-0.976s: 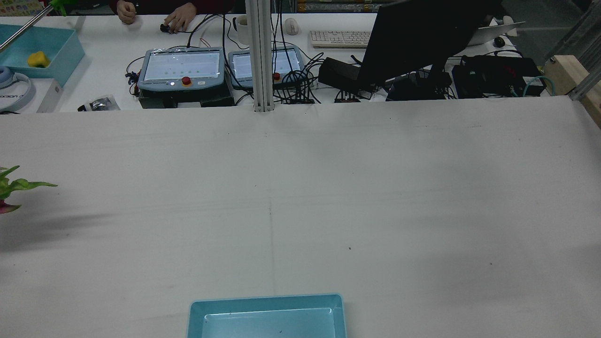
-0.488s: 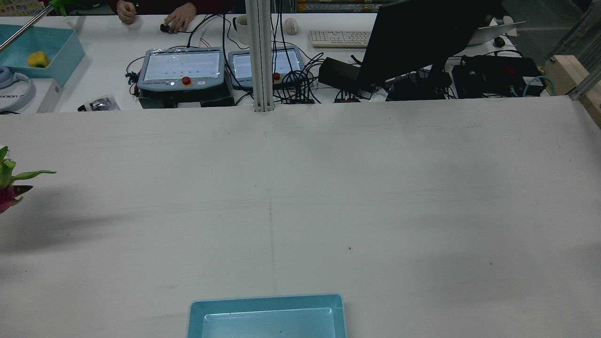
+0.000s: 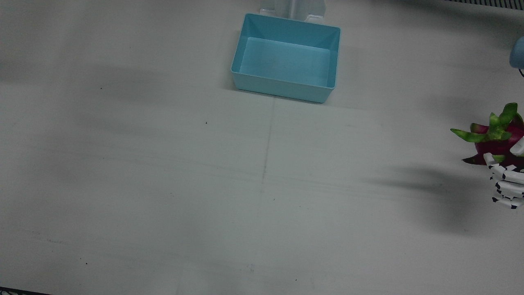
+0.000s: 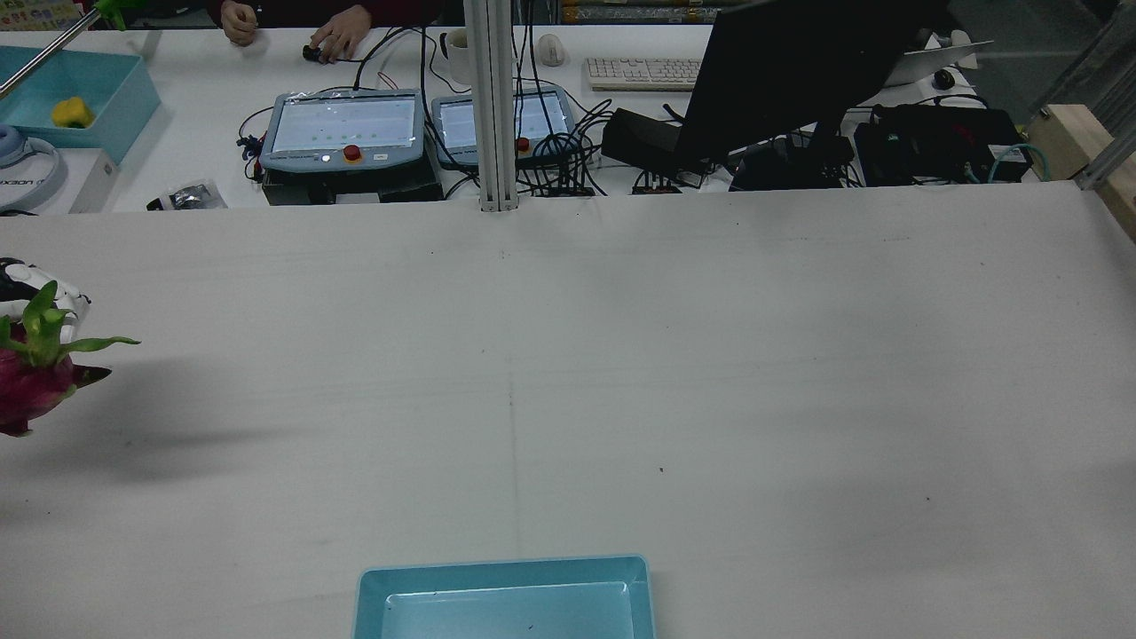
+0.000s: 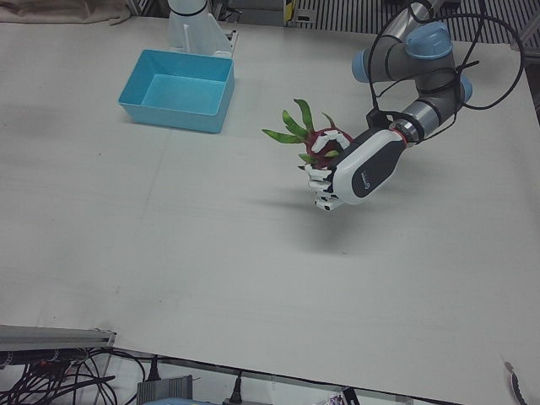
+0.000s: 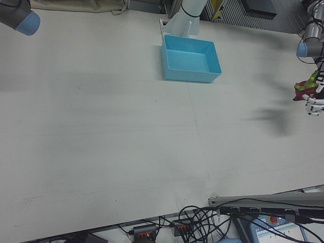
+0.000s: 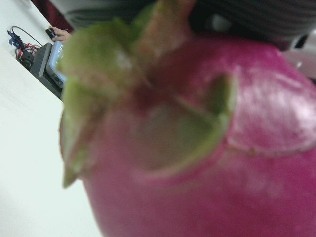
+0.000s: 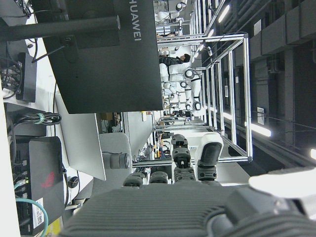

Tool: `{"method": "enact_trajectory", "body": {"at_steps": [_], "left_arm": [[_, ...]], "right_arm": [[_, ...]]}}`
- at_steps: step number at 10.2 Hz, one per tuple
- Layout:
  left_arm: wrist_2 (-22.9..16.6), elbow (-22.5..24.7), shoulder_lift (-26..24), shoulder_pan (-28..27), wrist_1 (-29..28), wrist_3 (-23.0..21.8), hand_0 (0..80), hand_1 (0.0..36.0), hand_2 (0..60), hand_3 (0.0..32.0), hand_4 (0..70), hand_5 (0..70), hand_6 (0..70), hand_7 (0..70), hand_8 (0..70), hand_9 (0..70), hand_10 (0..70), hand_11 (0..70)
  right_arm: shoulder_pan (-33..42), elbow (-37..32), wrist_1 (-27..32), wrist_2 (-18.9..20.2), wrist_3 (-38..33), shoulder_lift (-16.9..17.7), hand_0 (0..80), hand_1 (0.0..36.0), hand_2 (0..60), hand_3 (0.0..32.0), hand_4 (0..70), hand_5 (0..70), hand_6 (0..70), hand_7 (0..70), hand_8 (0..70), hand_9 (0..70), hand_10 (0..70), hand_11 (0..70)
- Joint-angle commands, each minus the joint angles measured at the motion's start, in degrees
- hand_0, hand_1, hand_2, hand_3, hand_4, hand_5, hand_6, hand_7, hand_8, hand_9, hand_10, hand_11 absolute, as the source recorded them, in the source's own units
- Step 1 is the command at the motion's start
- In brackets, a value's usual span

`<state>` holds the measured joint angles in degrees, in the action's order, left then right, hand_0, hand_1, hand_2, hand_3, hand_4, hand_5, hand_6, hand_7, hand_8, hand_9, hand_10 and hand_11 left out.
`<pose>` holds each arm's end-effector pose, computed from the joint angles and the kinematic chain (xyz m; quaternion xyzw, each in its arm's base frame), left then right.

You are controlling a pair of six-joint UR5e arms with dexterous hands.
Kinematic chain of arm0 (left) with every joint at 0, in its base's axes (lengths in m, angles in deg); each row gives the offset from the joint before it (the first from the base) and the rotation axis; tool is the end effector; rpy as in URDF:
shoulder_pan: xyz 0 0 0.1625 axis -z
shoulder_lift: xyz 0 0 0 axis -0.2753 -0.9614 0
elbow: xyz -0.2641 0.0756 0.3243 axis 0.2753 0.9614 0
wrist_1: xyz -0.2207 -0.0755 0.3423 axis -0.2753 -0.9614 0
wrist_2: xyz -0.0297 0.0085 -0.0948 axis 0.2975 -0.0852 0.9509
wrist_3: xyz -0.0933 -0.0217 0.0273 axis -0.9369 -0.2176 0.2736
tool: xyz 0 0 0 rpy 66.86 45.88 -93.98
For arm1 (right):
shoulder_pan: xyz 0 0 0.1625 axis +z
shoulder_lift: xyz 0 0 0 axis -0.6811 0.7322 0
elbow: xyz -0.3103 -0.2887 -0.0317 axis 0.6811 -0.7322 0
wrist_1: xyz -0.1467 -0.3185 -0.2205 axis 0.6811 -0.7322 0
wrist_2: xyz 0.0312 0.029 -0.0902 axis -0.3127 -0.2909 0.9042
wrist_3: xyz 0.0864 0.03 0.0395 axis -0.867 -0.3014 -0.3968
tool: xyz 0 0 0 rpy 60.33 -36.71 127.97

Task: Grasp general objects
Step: 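Lift the dragon fruit with the left hand off the table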

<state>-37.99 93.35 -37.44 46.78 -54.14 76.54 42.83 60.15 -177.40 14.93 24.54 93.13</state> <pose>0.1224 -0.4908 0.5618 0.0213 0.8316 -0.4270 0.3545 0.1085 -0.4997 0.6872 0.0178 0.6750 -0.7358 0.0524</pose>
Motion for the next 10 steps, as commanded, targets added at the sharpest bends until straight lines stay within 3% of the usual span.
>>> {"method": "enact_trajectory", "body": {"at_steps": [1,2,5,8,10], "left_arm": [[-6.80,0.09,0.24,-0.44,-3.03,-0.25,12.6,0.0,60.0,0.0,70.0,58.9,70.0,70.0,70.0,70.0,70.0,70.0],[-8.30,0.09,0.50,-1.49,-3.48,-1.12,13.2,0.0,60.0,0.0,70.0,58.5,70.0,70.0,70.0,70.0,70.0,70.0],[-7.62,0.09,3.14,-8.67,-8.13,-1.93,12.5,0.0,60.0,0.0,70.0,60.9,70.0,70.0,70.0,70.0,70.0,70.0],[-7.00,0.44,3.14,-10.20,-8.93,-2.27,8.2,0.0,60.0,0.0,70.0,66.1,70.0,70.0,70.0,70.0,70.0,70.0],[-4.12,1.83,3.14,-12.65,-9.98,-6.21,9.9,0.8,60.0,0.0,70.0,68.9,70.0,70.0,70.0,70.0,70.0,70.0]], "right_arm": [[-0.07,0.00,0.00,0.00,0.03,0.00,0.0,0.0,0.0,0.0,0.0,0.0,0.0,0.0,0.0,0.0,0.0,0.0],[-0.07,0.00,0.00,0.00,0.03,0.00,0.0,0.0,0.0,0.0,0.0,0.0,0.0,0.0,0.0,0.0,0.0,0.0],[-0.07,-0.09,0.00,0.00,-0.06,0.00,0.0,0.0,0.0,0.0,0.0,0.0,0.0,0.0,0.0,0.0,0.0,0.0],[-0.07,-0.09,0.00,0.00,-0.06,0.00,0.0,0.0,0.0,0.0,0.0,0.0,0.0,0.0,0.0,0.0,0.0,0.0],[0.02,-0.09,0.00,0.00,-0.06,0.00,0.0,0.0,0.0,0.0,0.0,0.0,0.0,0.0,0.0,0.0,0.0,0.0]]}}
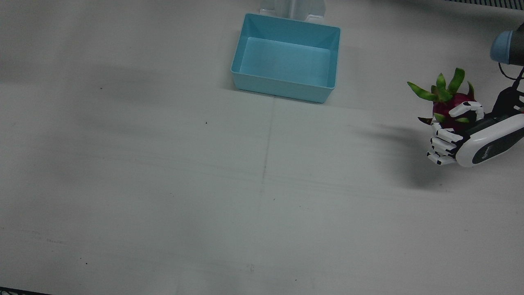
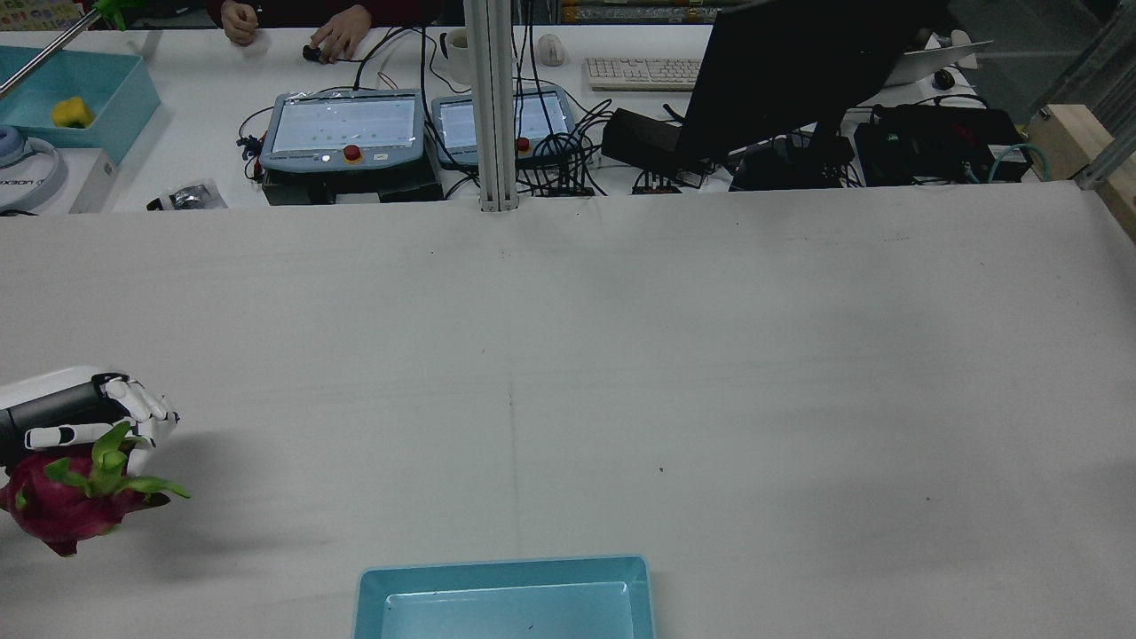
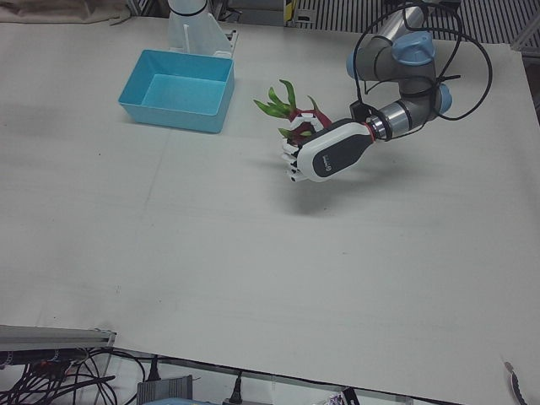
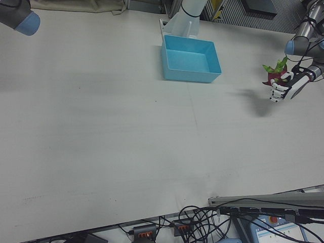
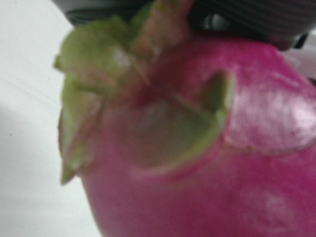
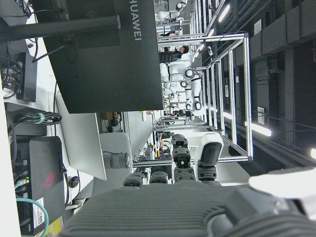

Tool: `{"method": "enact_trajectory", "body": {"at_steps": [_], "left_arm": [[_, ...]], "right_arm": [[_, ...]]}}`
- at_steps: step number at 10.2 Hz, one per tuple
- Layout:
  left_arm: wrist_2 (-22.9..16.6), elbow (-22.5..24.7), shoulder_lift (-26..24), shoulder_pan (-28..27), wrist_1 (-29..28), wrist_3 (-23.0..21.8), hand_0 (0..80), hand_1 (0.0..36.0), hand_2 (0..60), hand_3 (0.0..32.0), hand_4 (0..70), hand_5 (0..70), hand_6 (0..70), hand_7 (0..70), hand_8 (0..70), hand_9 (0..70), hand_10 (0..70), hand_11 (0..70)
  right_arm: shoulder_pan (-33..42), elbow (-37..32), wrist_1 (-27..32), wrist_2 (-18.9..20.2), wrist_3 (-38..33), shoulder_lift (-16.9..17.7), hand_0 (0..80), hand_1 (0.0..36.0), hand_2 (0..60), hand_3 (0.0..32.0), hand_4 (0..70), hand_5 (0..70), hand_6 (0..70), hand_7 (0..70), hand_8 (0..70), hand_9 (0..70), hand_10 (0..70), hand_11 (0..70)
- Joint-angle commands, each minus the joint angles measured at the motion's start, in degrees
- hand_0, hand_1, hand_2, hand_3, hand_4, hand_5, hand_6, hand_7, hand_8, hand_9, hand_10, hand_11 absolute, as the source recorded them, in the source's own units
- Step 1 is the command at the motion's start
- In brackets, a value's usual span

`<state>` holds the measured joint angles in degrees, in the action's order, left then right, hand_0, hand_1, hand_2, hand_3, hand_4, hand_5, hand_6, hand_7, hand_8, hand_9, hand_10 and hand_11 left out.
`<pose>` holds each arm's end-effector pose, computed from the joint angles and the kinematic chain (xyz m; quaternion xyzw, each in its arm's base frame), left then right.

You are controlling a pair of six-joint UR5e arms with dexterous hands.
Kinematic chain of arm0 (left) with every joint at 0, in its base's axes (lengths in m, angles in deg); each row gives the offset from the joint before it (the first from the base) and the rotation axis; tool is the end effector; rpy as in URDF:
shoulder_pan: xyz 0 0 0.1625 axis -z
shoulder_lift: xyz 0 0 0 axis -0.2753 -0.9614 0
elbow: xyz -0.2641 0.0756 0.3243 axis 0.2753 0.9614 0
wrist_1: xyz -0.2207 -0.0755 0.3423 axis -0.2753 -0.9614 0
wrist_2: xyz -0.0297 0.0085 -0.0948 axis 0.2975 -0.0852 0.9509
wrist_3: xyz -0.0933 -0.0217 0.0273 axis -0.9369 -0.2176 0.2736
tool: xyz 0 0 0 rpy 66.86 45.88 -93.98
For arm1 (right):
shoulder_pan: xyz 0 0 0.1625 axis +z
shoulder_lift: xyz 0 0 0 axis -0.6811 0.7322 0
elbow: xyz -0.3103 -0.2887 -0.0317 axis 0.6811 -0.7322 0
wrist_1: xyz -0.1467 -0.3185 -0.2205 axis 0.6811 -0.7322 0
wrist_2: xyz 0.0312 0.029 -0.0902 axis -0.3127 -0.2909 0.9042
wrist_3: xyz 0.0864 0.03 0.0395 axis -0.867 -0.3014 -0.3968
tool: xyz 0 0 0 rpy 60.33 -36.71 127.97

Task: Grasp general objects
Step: 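Carry the dragon fruit with the left hand toward the light-blue tray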

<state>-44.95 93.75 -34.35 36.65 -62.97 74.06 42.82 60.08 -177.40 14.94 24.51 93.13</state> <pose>0.2058 -0.4409 0.5654 -0.0972 0.8503 -0.3308 0.3977 0.1084 -0.4996 0.6878 0.0180 0.6745 -0.7362 0.0524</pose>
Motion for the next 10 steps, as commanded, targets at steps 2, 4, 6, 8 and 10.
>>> {"method": "enact_trajectory", "body": {"at_steps": [2,4,6,8,10], "left_arm": [[5.57,5.11,-0.04,-4.80,-3.25,-10.57,12.5,1.0,60.0,0.0,70.0,70.0,70.0,70.0,70.0,70.0,70.0,70.0],[8.57,10.65,-0.04,-9.89,-1.68,-11.57,15.7,0.3,60.0,0.0,70.0,70.0,70.0,70.0,70.0,70.0,70.0,70.0],[13.30,13.22,-0.30,-16.83,-0.19,-10.87,19.9,1.3,60.0,0.0,70.0,70.0,70.0,70.0,70.0,70.0,70.0,70.0],[14.55,13.22,-3.18,-20.27,2.69,-9.91,24.1,2.1,60.0,0.0,70.0,70.0,70.0,70.0,70.0,70.0,70.0,70.0],[14.99,13.57,-8.10,-24.31,8.14,-7.98,23.6,2.2,60.0,0.0,70.0,70.0,70.0,70.0,70.0,70.0,70.0,70.0]], "right_arm": [[0.03,-0.02,0.00,0.00,-0.02,0.00,0.0,0.0,0.0,0.0,0.0,0.0,0.0,0.0,0.0,0.0,0.0,0.0],[0.03,0.06,0.00,0.00,0.07,0.00,0.0,0.0,0.0,0.0,0.0,0.0,0.0,0.0,0.0,0.0,0.0,0.0],[0.03,0.06,0.00,0.00,-0.02,0.00,0.0,0.0,0.0,0.0,0.0,0.0,0.0,0.0,0.0,0.0,0.0,0.0],[0.03,0.06,0.00,0.00,0.07,0.00,0.0,0.0,0.0,0.0,0.0,0.0,0.0,0.0,0.0,0.0,0.0,0.0],[0.03,0.06,0.00,0.00,-0.02,0.00,0.0,0.0,0.0,0.0,0.0,0.0,0.0,0.0,0.0,0.0,0.0,0.0]]}}
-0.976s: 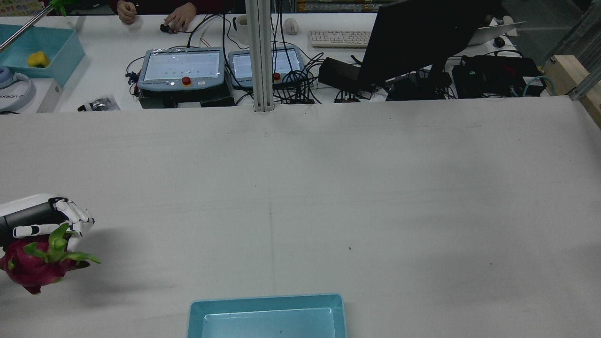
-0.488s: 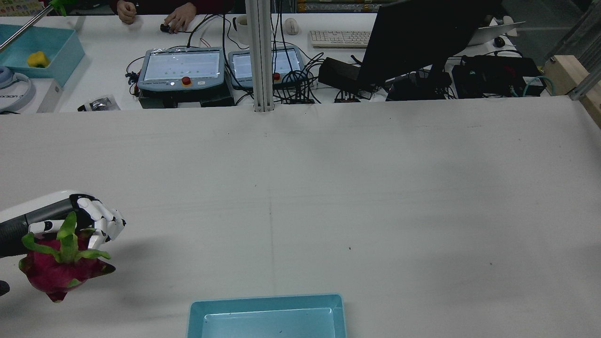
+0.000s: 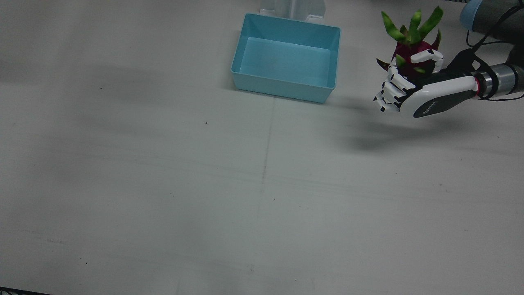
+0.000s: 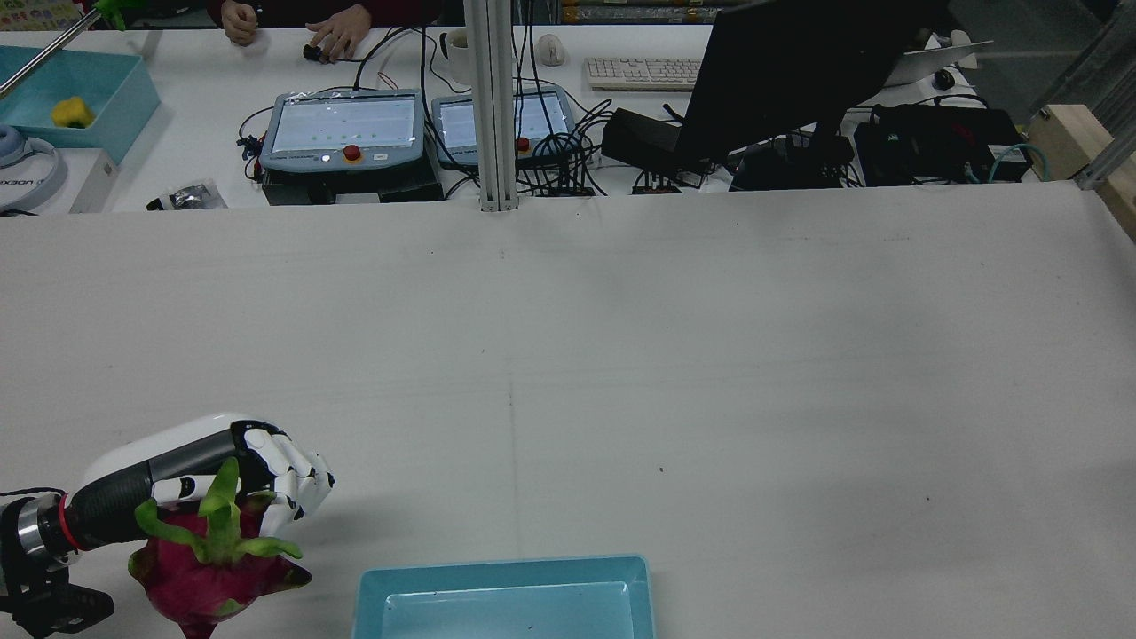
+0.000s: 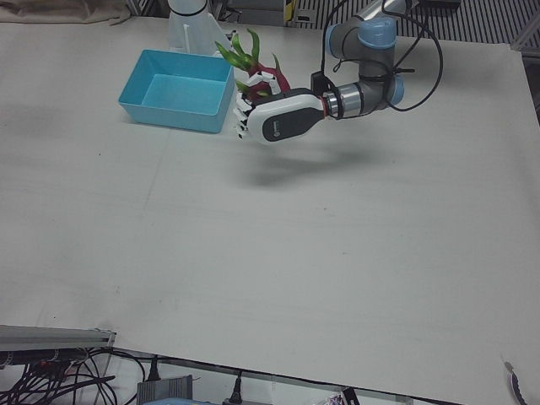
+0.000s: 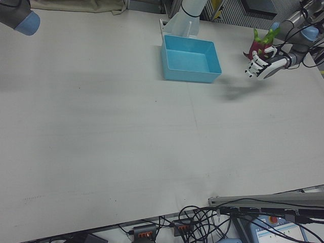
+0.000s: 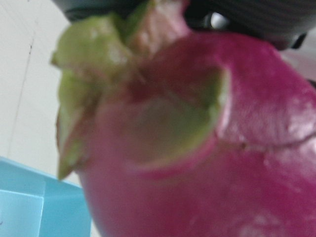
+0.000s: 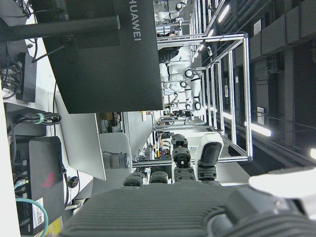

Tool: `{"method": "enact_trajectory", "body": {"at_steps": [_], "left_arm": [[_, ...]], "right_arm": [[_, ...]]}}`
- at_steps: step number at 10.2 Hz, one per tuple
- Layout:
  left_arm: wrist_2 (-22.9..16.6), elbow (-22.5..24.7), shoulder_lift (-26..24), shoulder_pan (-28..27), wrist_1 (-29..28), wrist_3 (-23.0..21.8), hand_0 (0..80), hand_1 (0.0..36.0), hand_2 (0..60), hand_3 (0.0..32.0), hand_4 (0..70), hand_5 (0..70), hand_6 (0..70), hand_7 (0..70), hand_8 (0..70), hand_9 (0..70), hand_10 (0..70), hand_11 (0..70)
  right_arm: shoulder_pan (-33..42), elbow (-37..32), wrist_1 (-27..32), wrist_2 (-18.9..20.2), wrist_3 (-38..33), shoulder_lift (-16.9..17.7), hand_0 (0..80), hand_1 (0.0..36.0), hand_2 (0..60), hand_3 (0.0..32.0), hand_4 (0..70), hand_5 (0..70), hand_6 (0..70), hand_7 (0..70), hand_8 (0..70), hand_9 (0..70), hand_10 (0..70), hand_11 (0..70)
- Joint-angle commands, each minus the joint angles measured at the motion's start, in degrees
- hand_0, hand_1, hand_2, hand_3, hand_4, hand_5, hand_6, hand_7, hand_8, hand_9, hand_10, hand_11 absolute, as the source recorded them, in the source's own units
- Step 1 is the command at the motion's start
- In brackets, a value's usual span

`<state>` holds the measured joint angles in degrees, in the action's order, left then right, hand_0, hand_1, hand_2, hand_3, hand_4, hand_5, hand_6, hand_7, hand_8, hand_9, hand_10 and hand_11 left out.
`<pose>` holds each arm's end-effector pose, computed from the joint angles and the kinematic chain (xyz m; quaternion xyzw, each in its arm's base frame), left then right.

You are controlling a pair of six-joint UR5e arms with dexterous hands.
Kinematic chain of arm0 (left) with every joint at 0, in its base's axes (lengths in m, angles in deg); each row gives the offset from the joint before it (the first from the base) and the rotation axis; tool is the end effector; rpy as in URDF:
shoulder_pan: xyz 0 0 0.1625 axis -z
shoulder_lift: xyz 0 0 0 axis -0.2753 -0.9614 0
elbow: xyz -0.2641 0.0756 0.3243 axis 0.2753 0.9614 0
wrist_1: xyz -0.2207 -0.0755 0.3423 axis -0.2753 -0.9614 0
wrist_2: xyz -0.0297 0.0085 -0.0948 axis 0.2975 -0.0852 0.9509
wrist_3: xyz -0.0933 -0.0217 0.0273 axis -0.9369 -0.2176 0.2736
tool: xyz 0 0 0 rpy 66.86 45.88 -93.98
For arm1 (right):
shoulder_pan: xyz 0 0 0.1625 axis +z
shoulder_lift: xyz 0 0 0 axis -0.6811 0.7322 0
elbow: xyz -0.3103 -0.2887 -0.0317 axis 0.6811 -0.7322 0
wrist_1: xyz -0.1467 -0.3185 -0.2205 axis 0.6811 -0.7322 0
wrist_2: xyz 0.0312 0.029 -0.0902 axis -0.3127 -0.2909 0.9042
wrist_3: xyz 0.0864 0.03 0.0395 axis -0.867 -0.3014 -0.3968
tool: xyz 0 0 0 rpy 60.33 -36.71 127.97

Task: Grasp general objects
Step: 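Carry the dragon fruit with the left hand toward the light-blue tray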

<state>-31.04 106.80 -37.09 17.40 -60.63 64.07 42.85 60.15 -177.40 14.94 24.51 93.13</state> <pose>0.3250 -0.3673 0.4293 -0.2644 0.8762 -0.2892 0.2808 0.1086 -0.4996 0.6872 0.0179 0.6750 -0.7357 0.0526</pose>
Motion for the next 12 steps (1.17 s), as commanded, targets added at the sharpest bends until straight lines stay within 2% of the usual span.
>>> {"method": "enact_trajectory", "body": {"at_steps": [1,4,6,9,12], "left_arm": [[1.79,0.52,-7.55,-6.64,7.82,2.19,24.3,2.3,60.0,0.0,70.0,70.0,70.0,70.0,70.0,70.0,70.0,70.0],[2.32,0.43,-11.70,-8.41,11.52,3.16,26.5,2.0,60.0,0.0,70.0,70.0,70.0,70.0,70.0,70.0,70.0,70.0],[4.59,0.43,-13.11,-12.17,13.02,4.47,24.8,1.4,60.0,0.0,70.0,70.0,70.0,70.0,70.0,70.0,70.0,70.0],[4.69,-0.09,-17.49,-13.42,16.79,4.74,26.3,0.4,60.0,0.0,70.0,70.0,70.0,70.0,70.0,70.0,70.0,70.0],[4.69,-0.53,-21.98,-15.26,21.45,6.24,24.3,0.0,60.0,0.0,70.0,70.0,70.0,70.0,70.0,70.0,70.0,70.0]], "right_arm": [[0.00,0.00,0.00,0.00,-0.03,0.00,0.0,0.0,0.0,0.0,0.0,0.0,0.0,0.0,0.0,0.0,0.0,0.0],[0.00,0.00,0.00,0.00,-0.03,0.00,0.0,0.0,0.0,0.0,0.0,0.0,0.0,0.0,0.0,0.0,0.0,0.0],[0.00,0.00,0.00,0.00,0.06,0.00,0.0,0.0,0.0,0.0,0.0,0.0,0.0,0.0,0.0,0.0,0.0,0.0],[0.00,0.00,0.00,0.00,0.06,0.00,0.0,0.0,0.0,0.0,0.0,0.0,0.0,0.0,0.0,0.0,0.0,0.0],[0.00,0.00,0.00,0.00,0.06,0.00,0.0,0.0,0.0,0.0,0.0,0.0,0.0,0.0,0.0,0.0,0.0,0.0]]}}
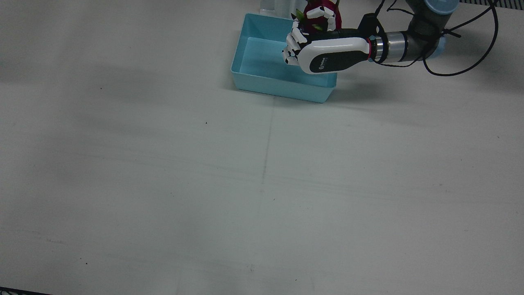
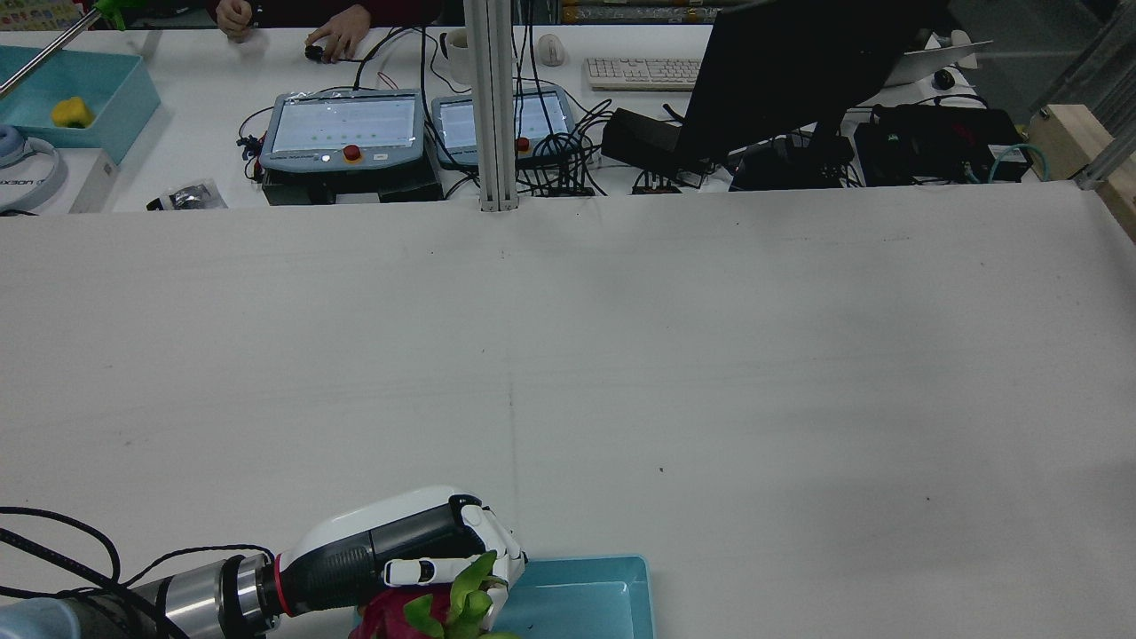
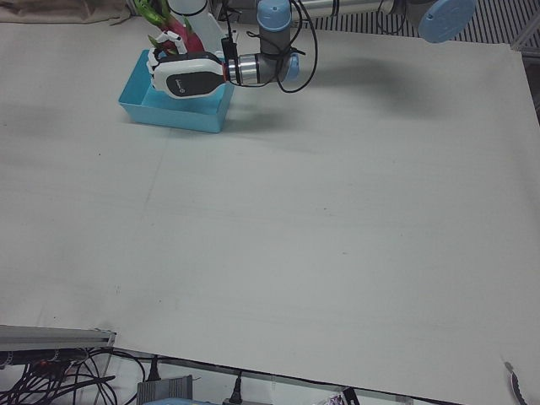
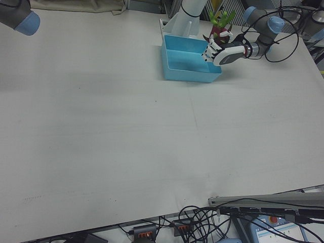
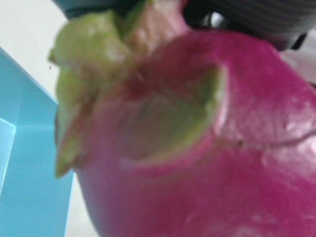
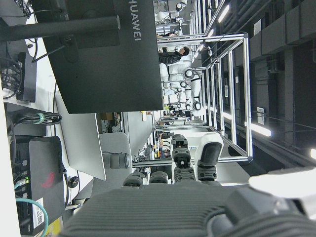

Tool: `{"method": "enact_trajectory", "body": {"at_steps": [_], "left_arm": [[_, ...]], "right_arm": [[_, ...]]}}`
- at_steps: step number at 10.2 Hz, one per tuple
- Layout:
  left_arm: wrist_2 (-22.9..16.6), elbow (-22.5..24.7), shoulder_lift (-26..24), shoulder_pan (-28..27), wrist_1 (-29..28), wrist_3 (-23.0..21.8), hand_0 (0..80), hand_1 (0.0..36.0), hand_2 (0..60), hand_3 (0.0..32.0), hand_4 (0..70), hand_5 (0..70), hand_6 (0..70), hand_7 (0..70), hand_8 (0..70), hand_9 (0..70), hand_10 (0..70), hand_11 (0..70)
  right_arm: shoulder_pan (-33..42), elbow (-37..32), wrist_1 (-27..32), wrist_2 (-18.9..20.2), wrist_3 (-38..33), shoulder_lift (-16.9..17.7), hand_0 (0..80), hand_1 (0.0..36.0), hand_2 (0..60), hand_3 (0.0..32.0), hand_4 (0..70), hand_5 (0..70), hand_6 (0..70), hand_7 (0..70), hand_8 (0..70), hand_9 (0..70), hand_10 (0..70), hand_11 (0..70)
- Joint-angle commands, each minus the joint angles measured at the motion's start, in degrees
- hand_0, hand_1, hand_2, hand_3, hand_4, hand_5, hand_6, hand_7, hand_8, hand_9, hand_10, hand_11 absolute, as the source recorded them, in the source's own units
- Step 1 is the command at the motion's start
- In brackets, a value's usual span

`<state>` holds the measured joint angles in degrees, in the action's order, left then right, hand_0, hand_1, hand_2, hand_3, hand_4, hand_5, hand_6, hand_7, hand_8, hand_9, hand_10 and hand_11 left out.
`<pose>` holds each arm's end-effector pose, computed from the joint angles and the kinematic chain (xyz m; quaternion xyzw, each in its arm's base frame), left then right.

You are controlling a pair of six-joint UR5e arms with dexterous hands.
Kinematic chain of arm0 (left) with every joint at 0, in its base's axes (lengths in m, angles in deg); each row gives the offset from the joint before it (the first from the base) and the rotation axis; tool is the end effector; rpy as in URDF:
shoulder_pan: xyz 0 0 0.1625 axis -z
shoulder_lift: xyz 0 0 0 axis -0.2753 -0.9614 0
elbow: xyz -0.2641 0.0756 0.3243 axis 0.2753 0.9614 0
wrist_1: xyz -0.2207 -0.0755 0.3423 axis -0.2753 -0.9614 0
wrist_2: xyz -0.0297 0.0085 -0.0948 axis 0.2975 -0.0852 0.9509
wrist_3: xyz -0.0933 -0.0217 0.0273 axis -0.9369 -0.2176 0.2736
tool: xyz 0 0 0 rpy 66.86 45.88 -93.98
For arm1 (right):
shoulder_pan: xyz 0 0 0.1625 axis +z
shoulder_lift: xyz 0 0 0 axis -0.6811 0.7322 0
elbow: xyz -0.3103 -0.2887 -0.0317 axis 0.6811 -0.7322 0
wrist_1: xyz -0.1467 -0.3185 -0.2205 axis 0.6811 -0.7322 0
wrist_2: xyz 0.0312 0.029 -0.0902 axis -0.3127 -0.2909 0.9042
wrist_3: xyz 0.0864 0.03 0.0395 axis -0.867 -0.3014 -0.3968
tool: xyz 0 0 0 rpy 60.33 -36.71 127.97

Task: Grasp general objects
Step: 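Carry the dragon fruit with the left hand toward the light-blue tray, then lower the dragon fruit into the tray and open the left hand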

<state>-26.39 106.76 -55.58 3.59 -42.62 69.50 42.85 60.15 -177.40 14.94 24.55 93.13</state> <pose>0.4626 -0.3087 0.3093 -0.3131 0.8618 -0.2645 0.2987 0.1086 -0.4996 0.6872 0.0177 0.6750 -0.7358 0.0524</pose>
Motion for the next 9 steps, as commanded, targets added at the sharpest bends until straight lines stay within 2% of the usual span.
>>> {"method": "enact_trajectory", "body": {"at_steps": [1,3,7,8,9], "left_arm": [[0.04,-1.37,-4.37,-1.81,3.46,0.80,24.8,0.0,60.0,0.0,70.0,70.0,70.0,70.0,70.0,70.0,70.0,70.0],[1.43,-1.90,-4.82,-3.13,3.46,0.89,25.3,0.0,60.0,0.0,70.0,70.0,70.0,70.0,70.0,70.0,70.0,70.0],[1.44,-3.04,-4.91,-3.31,2.32,0.80,24.3,0.0,60.0,0.0,70.0,70.0,70.0,70.0,70.0,70.0,70.0,70.0],[1.44,-3.13,-4.91,-3.31,1.97,0.71,26.8,0.0,60.0,0.0,70.0,69.0,70.0,70.0,70.0,70.0,70.0,70.0],[1.44,-3.13,-4.91,-3.31,1.88,0.63,34.3,0.0,12.8,0.0,70.0,48.3,70.0,70.0,66.5,69.1,70.0,70.0]], "right_arm": [[0.00,0.00,0.00,0.00,0.02,0.00,0.0,0.0,0.0,0.0,0.0,0.0,0.0,0.0,0.0,0.0,0.0,0.0],[0.00,0.00,0.00,0.00,-0.06,0.00,0.0,0.0,0.0,0.0,0.0,0.0,0.0,0.0,0.0,0.0,0.0,0.0],[0.00,0.00,0.00,0.00,0.02,0.00,0.0,0.0,0.0,0.0,0.0,0.0,0.0,0.0,0.0,0.0,0.0,0.0],[0.00,0.00,0.00,0.00,0.02,0.00,0.0,0.0,0.0,0.0,0.0,0.0,0.0,0.0,0.0,0.0,0.0,0.0],[0.00,0.00,0.00,0.00,0.02,0.00,0.0,0.0,0.0,0.0,0.0,0.0,0.0,0.0,0.0,0.0,0.0,0.0]]}}
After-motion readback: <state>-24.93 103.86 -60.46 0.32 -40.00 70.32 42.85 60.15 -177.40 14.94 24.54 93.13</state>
